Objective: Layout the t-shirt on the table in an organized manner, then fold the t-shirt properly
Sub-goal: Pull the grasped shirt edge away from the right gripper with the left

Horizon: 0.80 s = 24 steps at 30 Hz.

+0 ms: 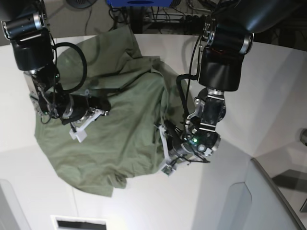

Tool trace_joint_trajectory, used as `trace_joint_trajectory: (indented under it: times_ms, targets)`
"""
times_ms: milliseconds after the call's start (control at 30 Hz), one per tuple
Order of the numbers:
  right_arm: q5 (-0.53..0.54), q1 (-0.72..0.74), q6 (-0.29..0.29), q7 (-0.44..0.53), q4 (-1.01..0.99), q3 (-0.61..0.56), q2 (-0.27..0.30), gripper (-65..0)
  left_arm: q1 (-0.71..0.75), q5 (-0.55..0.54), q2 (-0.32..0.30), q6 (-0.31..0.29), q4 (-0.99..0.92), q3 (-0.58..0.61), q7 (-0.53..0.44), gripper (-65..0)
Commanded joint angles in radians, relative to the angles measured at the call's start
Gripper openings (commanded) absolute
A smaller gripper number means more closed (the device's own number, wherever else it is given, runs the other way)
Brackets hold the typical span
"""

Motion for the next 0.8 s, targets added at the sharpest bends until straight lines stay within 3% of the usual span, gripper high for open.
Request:
trace_joint_trajectory:
  times_ms: [0, 167, 333, 600, 767]
  targets:
    - [-0.018, 0.012, -0.009, -0.009, 0.005, -0.003, 0.005, -62.9, -0.013, -0.004, -0.019, 0.006, 0.074, 0.000, 0.004, -65.0]
    - [-0.018, 0.016, -0.009, -0.011, 0.004, -0.003, 0.007, -62.9, 0.085, -0.002, -0.096, 0.006, 0.363, 0.010, 0.166, -65.0]
    - [-0.018, 0.032, -0.009, -0.009, 0.004, -0.003, 0.007, -62.9, 0.242, -0.001, -0.217, 0.002, 0.611, 0.012, 0.250, -65.0]
    - [-0.018, 0.061, -0.015, -0.009, 0.004, 0.004, 0.013, -63.0, 0.585, -0.002, -0.427, 0.000, 0.846, -0.011, 0.264, -65.0]
    - [-0.018, 0.073, -0.015, -0.005, 0.002, 0.004, 0.014, -63.0, 0.771, -0.002, -0.462, 0.000, 0.861, -0.094, 0.258, -65.0]
